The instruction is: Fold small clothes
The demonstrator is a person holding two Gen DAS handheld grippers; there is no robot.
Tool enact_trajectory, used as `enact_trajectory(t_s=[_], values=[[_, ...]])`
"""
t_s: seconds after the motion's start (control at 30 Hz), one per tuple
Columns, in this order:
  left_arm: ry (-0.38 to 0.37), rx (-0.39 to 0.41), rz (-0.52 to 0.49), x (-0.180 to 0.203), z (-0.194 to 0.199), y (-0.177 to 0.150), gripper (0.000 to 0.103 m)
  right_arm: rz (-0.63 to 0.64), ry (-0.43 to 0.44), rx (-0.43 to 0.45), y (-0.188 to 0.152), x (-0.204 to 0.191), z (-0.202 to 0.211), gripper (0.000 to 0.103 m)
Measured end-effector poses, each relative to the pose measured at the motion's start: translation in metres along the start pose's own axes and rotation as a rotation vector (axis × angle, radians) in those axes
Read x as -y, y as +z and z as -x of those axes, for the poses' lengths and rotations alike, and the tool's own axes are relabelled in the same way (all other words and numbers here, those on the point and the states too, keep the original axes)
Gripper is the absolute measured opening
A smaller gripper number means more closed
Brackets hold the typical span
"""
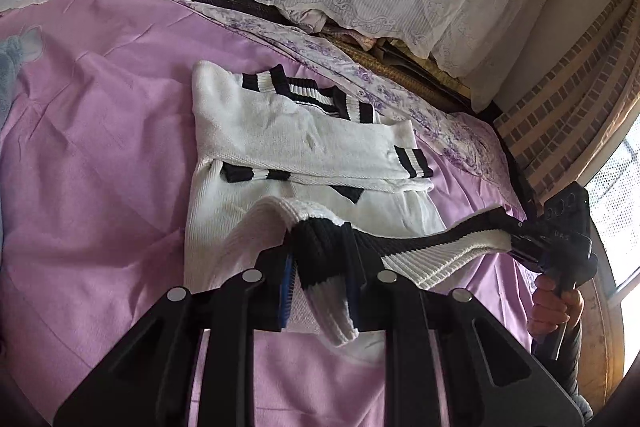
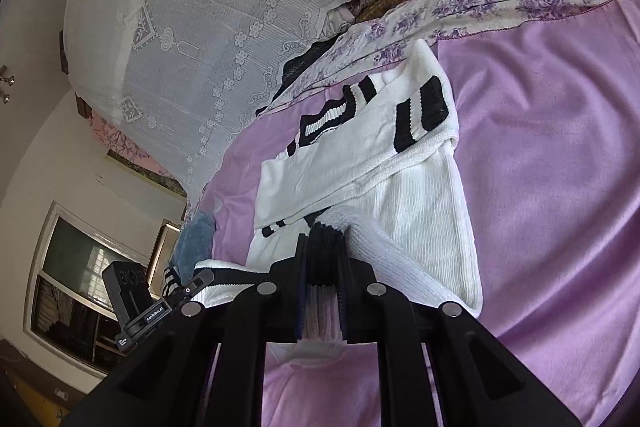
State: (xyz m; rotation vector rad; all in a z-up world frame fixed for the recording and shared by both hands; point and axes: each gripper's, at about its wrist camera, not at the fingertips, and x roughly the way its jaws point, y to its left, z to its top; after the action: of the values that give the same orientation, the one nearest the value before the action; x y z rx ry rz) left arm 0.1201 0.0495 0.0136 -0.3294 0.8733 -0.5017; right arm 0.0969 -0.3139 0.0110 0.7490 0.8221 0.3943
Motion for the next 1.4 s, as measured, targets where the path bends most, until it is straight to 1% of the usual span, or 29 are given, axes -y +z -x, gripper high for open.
enact_trajectory(t_s=[0.3,0.53,0.63,0.67,0.8,0.87,0.9,0.97,1.0,1.03,1.07,1.1,1.13,1.17,1.2,1.23,1.27,1.3,1.33,1.4], values=[[0.022,0.033,0.04,-0.015,-0.039,0.062,0.02,-0.05,0.008,0.031,0.066,0.013,-0.049,0.013],[0.01,0.059,0.104,-0.036,-0.077,0.104,0.02,-0.117,0.028,0.05,0.112,0.036,-0.091,0.013],[0.009,0.069,0.137,-0.048,-0.094,0.117,0.02,-0.124,0.019,0.062,0.129,0.042,-0.109,0.013],[0.019,0.083,0.151,-0.052,-0.1,0.121,0.02,-0.127,0.015,0.065,0.134,0.044,-0.115,0.013],[0.05,0.086,0.157,-0.065,-0.125,0.128,0.02,-0.112,-0.032,0.073,0.149,0.051,-0.144,0.013],[0.049,0.081,0.178,-0.074,-0.137,0.127,0.02,-0.113,-0.041,0.075,0.153,0.059,-0.156,0.014],[0.045,0.075,0.195,-0.079,-0.14,0.126,0.023,-0.12,-0.035,0.07,0.154,0.064,-0.16,0.017],[0.003,0.075,0.236,-0.087,-0.14,0.124,0.023,-0.136,0.002,0.063,0.156,0.068,-0.16,0.018],[-0.021,0.082,0.253,-0.088,-0.135,0.125,0.024,-0.139,0.019,0.073,0.156,0.068,-0.155,0.022],[-0.031,0.107,0.263,-0.088,-0.127,0.125,0.026,-0.133,0.026,0.1,0.155,0.065,-0.148,0.023],[-0.025,0.149,0.256,-0.084,-0.114,0.125,0.036,-0.114,0.029,0.126,0.154,0.06,-0.14,0.024],[0.002,0.196,0.237,-0.078,-0.101,0.125,0.055,-0.087,0.028,0.148,0.154,0.054,-0.134,0.024],[0.035,0.239,0.212,-0.071,-0.089,0.125,0.062,-0.065,0.025,0.173,0.153,0.048,-0.127,0.026],[0.059,0.275,0.179,-0.062,-0.078,0.124,0.067,-0.043,0.014,0.213,0.153,0.042,-0.119,0.032],[0.057,0.29,0.143,-0.053,-0.072,0.124,0.067,-0.02,-0.013,0.27,0.152,0.036,-0.11,0.035],[0.043,0.288,0.111,-0.045,-0.07,0.124,0.067,0.009,-0.035,0.328,0.151,0.03,-0.1,0.035],[0.029,0.276,0.082,-0.037,-0.072,0.124,0.068,0.04,-0.048,0.366,0.151,0.025,-0.093,0.037],[0.02,0.258,0.053,-0.029,-0.076,0.124,0.069,0.064,-0.059,0.386,0.151,0.02,-0.089,0.037],[0.019,0.239,0.023,-0.021,-0.082,0.122,0.069,0.085,-0.067,0.386,0.151,0.016,-0.088,0.037],[0.046,0.197,-0.048,-0.004,-0.101,0.118,0.071,0.131,-0.052,0.324,0.15,0.008,-0.1,0.037]])
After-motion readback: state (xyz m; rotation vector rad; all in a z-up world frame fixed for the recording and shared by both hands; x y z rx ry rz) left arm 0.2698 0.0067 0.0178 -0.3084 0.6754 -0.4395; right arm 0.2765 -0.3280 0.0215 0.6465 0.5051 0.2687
